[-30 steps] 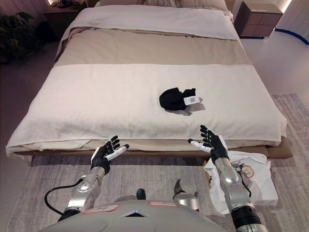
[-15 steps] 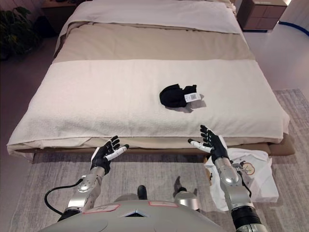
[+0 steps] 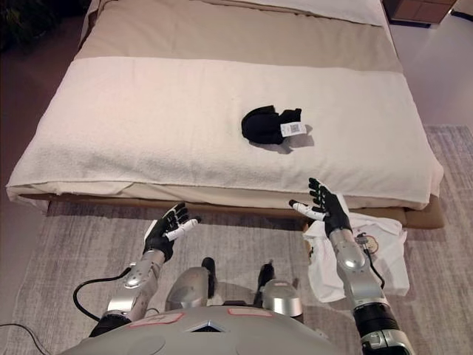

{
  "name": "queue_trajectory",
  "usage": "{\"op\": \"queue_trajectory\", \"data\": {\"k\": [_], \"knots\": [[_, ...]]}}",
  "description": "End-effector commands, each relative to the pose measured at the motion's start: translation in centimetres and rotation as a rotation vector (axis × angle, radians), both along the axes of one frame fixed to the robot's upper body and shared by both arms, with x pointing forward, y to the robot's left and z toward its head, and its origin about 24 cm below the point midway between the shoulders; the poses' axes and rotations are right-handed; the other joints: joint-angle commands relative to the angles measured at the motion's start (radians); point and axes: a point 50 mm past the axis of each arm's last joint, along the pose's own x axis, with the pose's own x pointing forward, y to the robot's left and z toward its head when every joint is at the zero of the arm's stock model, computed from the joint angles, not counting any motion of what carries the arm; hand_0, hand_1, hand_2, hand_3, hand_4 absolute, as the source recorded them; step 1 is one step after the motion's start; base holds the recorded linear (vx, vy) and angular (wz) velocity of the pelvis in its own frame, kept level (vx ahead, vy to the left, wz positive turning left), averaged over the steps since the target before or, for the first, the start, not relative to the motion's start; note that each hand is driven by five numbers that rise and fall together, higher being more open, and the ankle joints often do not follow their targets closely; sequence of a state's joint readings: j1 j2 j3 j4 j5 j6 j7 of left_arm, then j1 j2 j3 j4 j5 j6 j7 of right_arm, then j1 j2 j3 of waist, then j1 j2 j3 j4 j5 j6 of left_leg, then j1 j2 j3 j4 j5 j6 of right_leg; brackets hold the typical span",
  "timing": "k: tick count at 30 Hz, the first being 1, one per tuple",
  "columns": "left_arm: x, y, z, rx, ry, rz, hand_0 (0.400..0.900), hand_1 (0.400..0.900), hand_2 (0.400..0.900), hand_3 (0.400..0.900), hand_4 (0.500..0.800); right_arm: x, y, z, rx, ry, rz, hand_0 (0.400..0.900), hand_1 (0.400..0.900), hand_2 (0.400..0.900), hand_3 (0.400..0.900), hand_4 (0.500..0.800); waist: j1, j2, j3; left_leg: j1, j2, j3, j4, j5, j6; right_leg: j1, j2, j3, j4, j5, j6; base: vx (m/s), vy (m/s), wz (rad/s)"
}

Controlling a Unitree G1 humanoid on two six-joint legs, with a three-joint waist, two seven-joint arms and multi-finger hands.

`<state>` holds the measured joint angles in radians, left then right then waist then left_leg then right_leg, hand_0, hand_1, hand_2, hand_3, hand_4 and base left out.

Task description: Put the clothes on the bed into the basket.

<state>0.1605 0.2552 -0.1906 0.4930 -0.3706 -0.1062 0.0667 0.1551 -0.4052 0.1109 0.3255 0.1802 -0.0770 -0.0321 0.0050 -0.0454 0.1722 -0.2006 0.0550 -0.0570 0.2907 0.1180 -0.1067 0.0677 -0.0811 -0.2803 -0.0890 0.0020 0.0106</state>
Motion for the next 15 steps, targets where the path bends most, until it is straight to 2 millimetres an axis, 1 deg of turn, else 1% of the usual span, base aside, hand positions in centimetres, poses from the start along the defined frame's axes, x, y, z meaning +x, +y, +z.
{"op": "queue_trajectory", "data": {"k": [1, 2, 3, 4, 5, 6, 7, 9, 10, 11, 12, 14, 15], "knots": [[4.2, -0.2, 4.4, -0.002, -0.262, -0.029, 0.9, 0.9, 0.9, 0.9, 0.8, 3.8, -0.9, 4.6, -0.036, -0.258, -0.001, 0.9, 0.9, 0.9, 0.9, 0.8, -0.002, -0.03, -0.002, -0.077, -0.027, -0.002, -0.005, -0.094, 0.046, 0.044, 0.053, 0.017, 0.01, -0.044, 0.013, 0.12, 0.047, -0.18], [4.6, -0.4, 4.6, -0.004, -0.275, -0.03, 0.9, 0.9, 0.9, 0.9, 0.8, 4.1, -1.0, 4.8, -0.046, -0.265, -0.006, 0.9, 0.9, 0.9, 0.9, 0.8, 0.003, -0.022, 0.003, -0.095, -0.03, -0.02, -0.097, -0.04, 0.039, 0.041, 0.067, 0.022, 0.017, -0.053, 0.014, 0.15, 0.058, -0.23], [4.8, -0.5, 4.8, -0.008, -0.285, -0.026, 0.9, 0.9, 0.9, 0.9, 0.8, 4.4, -1.0, 5.0, -0.052, -0.274, -0.007, 0.9, 0.9, 0.9, 0.9, 0.8, 0.007, -0.017, 0.005, -0.108, -0.024, -0.033, -0.152, 0.0, 0.033, 0.044, 0.074, 0.026, 0.018, -0.06, 0.015, 0.15, 0.057, -0.23], [4.8, -0.5, 4.8, -0.008, -0.285, -0.026, 0.9, 0.9, 0.9, 0.9, 0.8, 4.4, -1.0, 5.0, -0.052, -0.274, -0.007, 0.9, 0.9, 0.9, 0.9, 0.8, 0.007, -0.018, 0.005, -0.105, -0.025, -0.033, -0.158, 0.004, 0.033, 0.043, 0.074, 0.026, 0.018, -0.06, 0.015, 0.12, 0.042, -0.21], [4.7, -0.6, 4.8, -0.014, -0.285, -0.021, 0.9, 0.9, 0.9, 0.9, 0.8, 4.6, -0.9, 5.1, -0.052, -0.282, -0.005, 0.9, 0.9, 0.9, 0.9, 0.8, 0.011, -0.012, 0.005, -0.111, -0.016, -0.041, -0.212, 0.038, 0.026, 0.046, 0.082, 0.034, 0.019, -0.064, 0.017, 0.14, 0.054, -0.21], [4.8, -0.7, 4.8, -0.015, -0.286, -0.014, 0.9, 0.9, 0.9, 0.9, 0.8, 4.7, -1.0, 5.1, -0.056, -0.281, -0.008, 0.9, 0.9, 0.9, 0.9, 0.8, 0.013, -0.005, 0.004, -0.125, -0.01, -0.036, -0.276, 0.064, 0.015, 0.052, 0.091, 0.04, 0.015, -0.071, 0.019, 0.21, 0.082, -0.34], [4.9, -0.7, 4.7, -0.019, -0.285, -0.002, 0.9, 0.9, 0.9, 0.9, 0.8, 5.0, -0.8, 5.3, -0.058, -0.292, -0.006, 0.9, 0.9, 0.9, 0.9, 0.8, 0.018, -0.002, 0.005, -0.132, -0.004, -0.021, -0.309, 0.078, 0.008, 0.062, 0.097, 0.051, 0.013, -0.076, 0.023, 0.24, 0.107, -0.27], [5.1, -0.7, 5.0, -0.017, -0.301, -0.001, 0.9, 0.9, 0.9, 0.9, 0.8, 5.3, -0.6, 5.6, -0.054, -0.307, -0.002, 0.9, 0.9, 0.9, 0.9, 0.8, 0.023, 0.005, 0.001, -0.148, 0.012, 0.064, -0.365, 0.108, 0.001, 0.09, 0.108, 0.062, 0.002, -0.095, 0.027, 0.26, 0.14, -0.28], [5.3, -0.7, 5.2, -0.013, -0.313, -0.001, 0.9, 0.9, 0.9, 0.9, 0.8, 5.4, -0.4, 5.6, -0.053, -0.309, 0.003, 0.9, 0.9, 0.9, 0.9, 0.8, 0.035, 0.005, -0.004, -0.152, 0.023, 0.099, -0.364, 0.124, 0.003, 0.106, 0.11, 0.075, 0.002, -0.106, 0.029, 0.33, 0.188, -0.51], [5.3, -0.6, 5.4, -0.017, -0.321, -0.001, 0.9, 0.9, 0.9, 0.9, 0.8, 5.5, -0.1, 5.7, -0.05, -0.312, 0.013, 0.9, 0.9, 0.9, 0.9, 0.8, 0.048, 0.0, -0.016, -0.135, 0.029, 0.113, -0.362, 0.123, 0.011, 0.126, 0.102, 0.086, 0.002, -0.119, 0.038, 0.35, 0.192, -0.59], [5.3, -0.6, 5.4, -0.01, -0.323, -0.005, 0.9, 0.9, 0.9, 0.9, 0.8, 5.7, 0.2, 5.5, -0.04, -0.31, 0.019, 0.9, 0.9, 0.9, 0.9, 0.8, 0.053, -0.006, -0.026, -0.13, 0.033, 0.112, -0.359, 0.135, 0.016, 0.14, 0.093, 0.088, 0.002, -0.128, 0.04, 0.4, 0.233, -0.41], [5.8, -0.5, 5.7, 0.008, -0.334, -0.012, 0.9, 0.9, 0.9, 0.9, 0.8, 5.7, 0.6, 5.3, -0.024, -0.309, 0.011, 0.9, 0.9, 0.9, 0.9, 0.8, 0.053, -0.022, -0.046, -0.131, 0.021, 0.141, -0.345, 0.132, 0.029, 0.168, 0.069, 0.082, 0.002, -0.146, 0.051, 0.41, 0.228, -0.1], [6.1, -0.3, 5.9, 0.023, -0.341, -0.018, 0.9, 0.9, 0.9, 0.9, 0.8, 5.6, 0.8, 5.0, -0.01, -0.302, 0.004, 0.9, 0.9, 0.9, 0.9, 0.8, 0.057, -0.04, -0.056, -0.14, 0.007, 0.154, -0.307, 0.111, 0.043, 0.182, 0.047, 0.076, 0.013, -0.151, 0.063, 0.43, 0.223, -0.08]]}}
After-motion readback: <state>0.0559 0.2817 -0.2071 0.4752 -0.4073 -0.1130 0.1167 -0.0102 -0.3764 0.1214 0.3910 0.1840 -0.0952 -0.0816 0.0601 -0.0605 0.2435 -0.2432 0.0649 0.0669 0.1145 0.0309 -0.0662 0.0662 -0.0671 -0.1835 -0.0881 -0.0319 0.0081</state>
